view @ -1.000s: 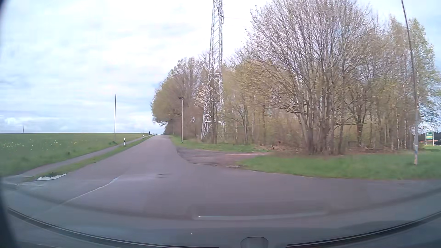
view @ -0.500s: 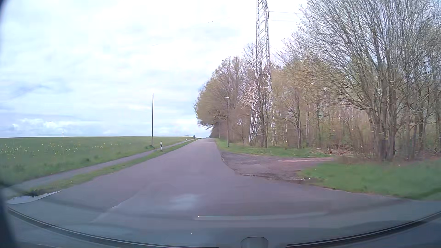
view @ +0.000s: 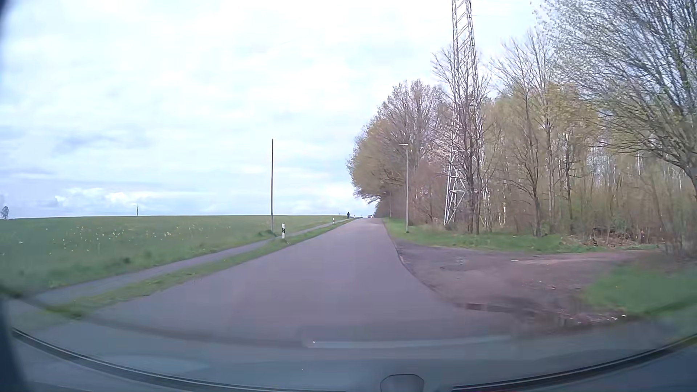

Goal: Follow the waypoints while adhering to traffic rules and regulations

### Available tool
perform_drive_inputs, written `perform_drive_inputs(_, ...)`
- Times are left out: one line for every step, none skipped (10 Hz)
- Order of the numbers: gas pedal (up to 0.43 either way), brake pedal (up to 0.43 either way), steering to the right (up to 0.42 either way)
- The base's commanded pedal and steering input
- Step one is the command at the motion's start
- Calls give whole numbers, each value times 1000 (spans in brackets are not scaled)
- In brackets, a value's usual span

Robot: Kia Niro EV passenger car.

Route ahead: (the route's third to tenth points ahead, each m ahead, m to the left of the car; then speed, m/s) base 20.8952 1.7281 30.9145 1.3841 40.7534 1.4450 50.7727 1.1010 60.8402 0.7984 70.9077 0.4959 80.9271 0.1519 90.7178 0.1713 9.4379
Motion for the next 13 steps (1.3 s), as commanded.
perform_drive_inputs(287,0,-22)
perform_drive_inputs(287,0,0)
perform_drive_inputs(287,6,10)
perform_drive_inputs(287,0,8)
perform_drive_inputs(299,0,4)
perform_drive_inputs(299,0,4)
perform_drive_inputs(299,0,4)
perform_drive_inputs(311,0,4)
perform_drive_inputs(311,0,4)
perform_drive_inputs(311,0,4)
perform_drive_inputs(311,0,4)
perform_drive_inputs(311,0,4)
perform_drive_inputs(311,0,4)
